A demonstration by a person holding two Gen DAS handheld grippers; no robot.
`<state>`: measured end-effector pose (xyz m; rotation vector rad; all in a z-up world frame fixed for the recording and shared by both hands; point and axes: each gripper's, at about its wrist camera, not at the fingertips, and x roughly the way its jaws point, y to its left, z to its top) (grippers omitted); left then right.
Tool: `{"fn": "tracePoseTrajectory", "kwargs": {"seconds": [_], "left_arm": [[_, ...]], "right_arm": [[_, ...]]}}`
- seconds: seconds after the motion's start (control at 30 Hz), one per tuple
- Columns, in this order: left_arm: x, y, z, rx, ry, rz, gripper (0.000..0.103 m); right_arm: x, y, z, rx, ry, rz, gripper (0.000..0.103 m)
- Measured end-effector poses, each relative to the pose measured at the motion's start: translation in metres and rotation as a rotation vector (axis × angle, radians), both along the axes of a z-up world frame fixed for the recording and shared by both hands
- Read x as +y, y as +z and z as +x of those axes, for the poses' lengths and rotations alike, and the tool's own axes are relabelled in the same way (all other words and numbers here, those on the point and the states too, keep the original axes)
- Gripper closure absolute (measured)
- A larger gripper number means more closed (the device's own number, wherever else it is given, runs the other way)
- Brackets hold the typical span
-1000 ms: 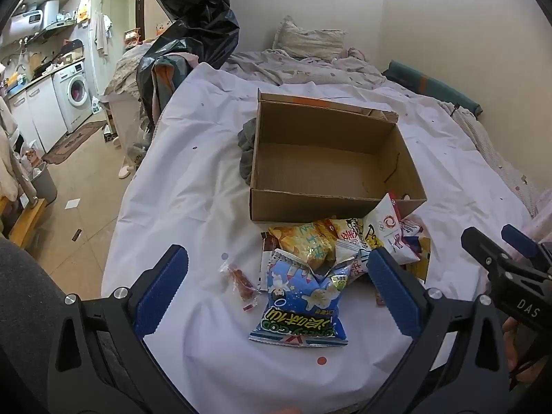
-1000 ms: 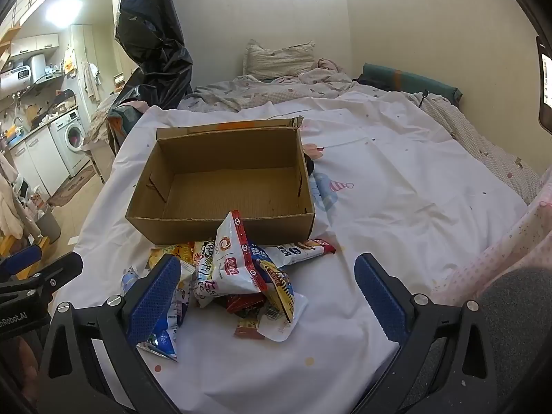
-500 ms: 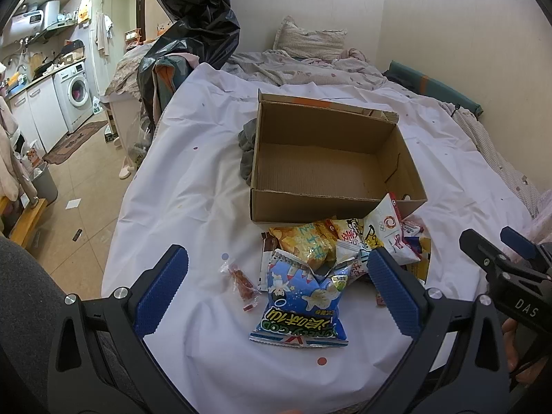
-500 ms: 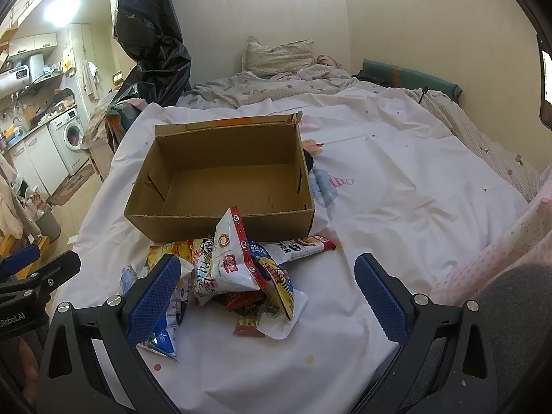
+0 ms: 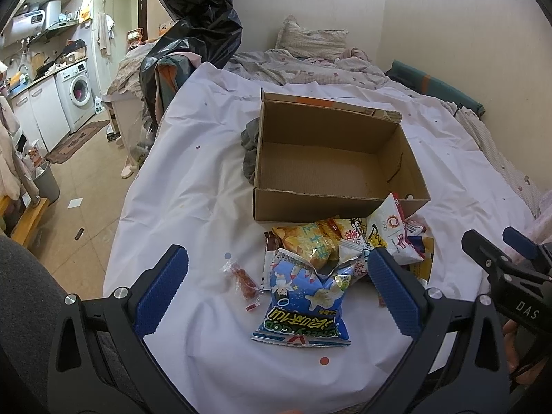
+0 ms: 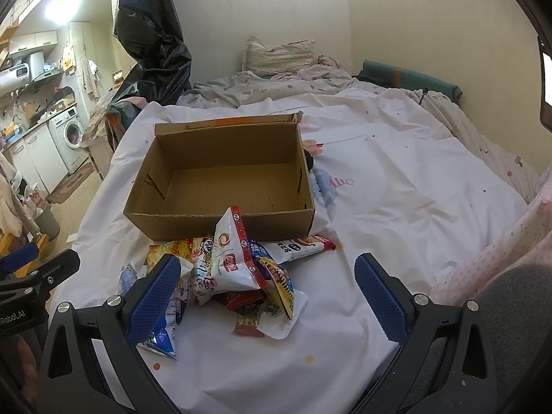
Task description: Organize snacks
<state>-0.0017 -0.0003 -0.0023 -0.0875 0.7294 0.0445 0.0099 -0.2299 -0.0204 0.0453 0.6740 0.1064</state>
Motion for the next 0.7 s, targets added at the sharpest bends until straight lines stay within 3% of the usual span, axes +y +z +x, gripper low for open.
{"fn": "tracePoseTrajectory", "kwargs": {"seconds": [0.7], "left_arm": [[-0.0006,0.0028,0.0003,-0.002,-0.017,0.003,0.0]], "right_arm": [[-0.0004,0.0008,0.002,0.0,0.006,-0.004,0.0]]}}
